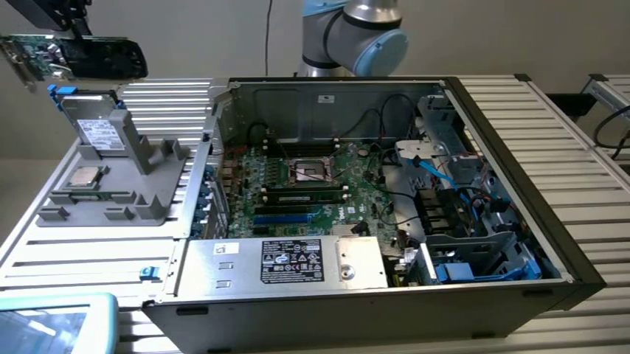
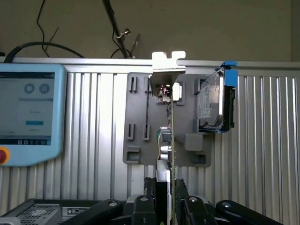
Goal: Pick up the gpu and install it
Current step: 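Pick up the gpu and move the gpu toward the slot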
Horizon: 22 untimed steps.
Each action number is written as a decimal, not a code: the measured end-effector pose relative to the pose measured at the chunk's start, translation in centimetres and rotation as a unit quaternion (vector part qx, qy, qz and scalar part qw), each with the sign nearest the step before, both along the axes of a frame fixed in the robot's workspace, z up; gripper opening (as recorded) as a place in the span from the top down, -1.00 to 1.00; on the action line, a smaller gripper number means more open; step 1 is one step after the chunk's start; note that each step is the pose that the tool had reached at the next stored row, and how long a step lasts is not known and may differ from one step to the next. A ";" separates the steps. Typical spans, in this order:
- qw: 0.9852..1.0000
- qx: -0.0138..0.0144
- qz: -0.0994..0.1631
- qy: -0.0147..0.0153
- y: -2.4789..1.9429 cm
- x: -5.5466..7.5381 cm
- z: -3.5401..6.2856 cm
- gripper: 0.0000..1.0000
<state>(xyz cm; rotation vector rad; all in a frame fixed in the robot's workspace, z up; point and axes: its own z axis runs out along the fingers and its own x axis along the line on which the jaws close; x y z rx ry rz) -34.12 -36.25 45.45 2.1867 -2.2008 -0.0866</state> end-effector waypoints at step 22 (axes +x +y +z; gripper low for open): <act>1.000 -0.002 0.007 -0.012 -0.63 4.6 -0.03 0.45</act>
